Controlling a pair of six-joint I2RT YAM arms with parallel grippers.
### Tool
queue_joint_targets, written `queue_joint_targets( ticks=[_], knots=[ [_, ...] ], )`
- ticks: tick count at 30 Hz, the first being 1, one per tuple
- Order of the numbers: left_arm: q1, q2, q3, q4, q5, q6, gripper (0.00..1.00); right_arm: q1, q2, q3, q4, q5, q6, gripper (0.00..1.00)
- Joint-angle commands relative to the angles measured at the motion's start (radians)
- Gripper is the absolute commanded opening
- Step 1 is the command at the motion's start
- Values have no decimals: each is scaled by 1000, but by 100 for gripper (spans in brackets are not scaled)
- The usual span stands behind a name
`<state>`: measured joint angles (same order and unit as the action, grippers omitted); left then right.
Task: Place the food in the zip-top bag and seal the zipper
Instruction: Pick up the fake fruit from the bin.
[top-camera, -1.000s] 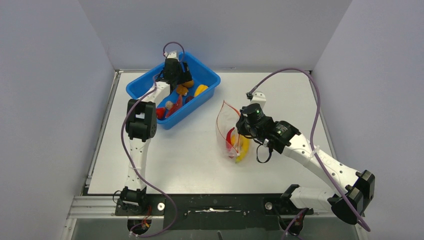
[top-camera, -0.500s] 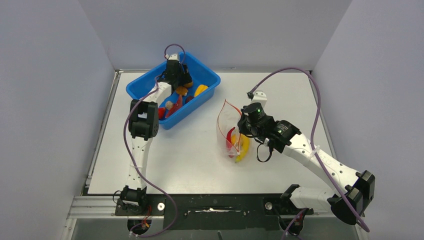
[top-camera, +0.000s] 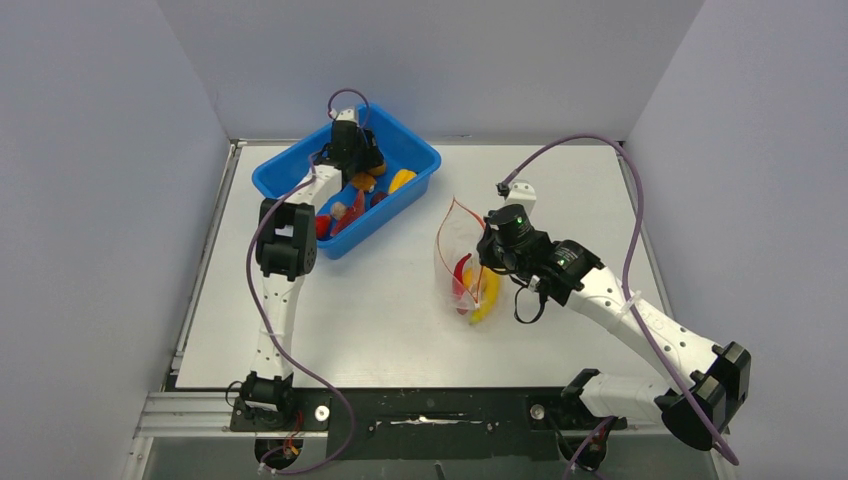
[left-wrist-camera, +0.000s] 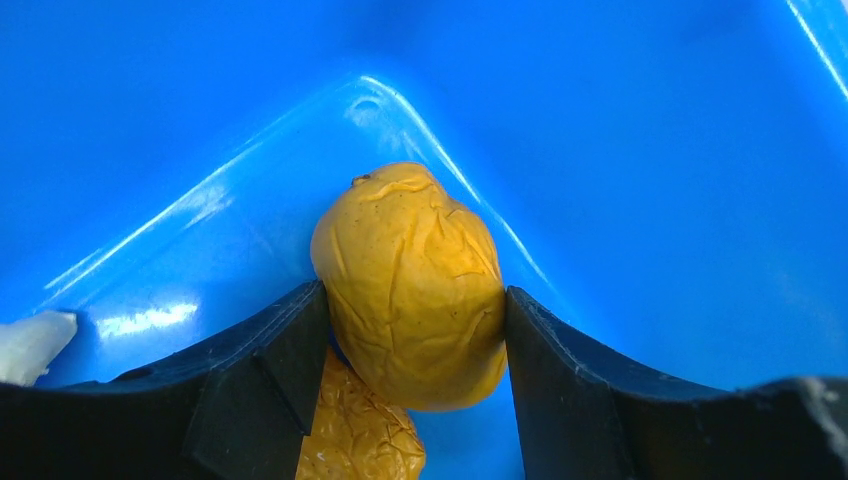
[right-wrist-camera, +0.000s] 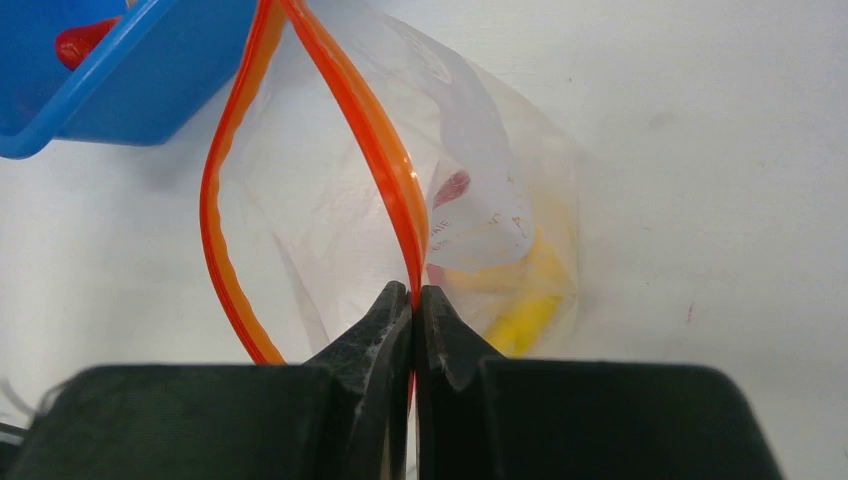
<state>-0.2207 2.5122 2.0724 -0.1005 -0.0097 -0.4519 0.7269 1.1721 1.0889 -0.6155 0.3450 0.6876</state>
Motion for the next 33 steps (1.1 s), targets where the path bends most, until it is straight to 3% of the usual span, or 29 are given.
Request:
queue_joint_targets(
  ticks=[1, 22, 33],
  knots=[
    [6, -121, -47, 41, 16, 9, 44, -4, -54, 19, 22, 12, 10, 0],
    [15, -552, -480, 67, 61, 49, 42, -6, -64, -6, 87, -81, 73, 0],
    [17, -877, -834, 112, 129, 1, 41, -6, -43, -4, 139, -119, 91, 0]
  ],
)
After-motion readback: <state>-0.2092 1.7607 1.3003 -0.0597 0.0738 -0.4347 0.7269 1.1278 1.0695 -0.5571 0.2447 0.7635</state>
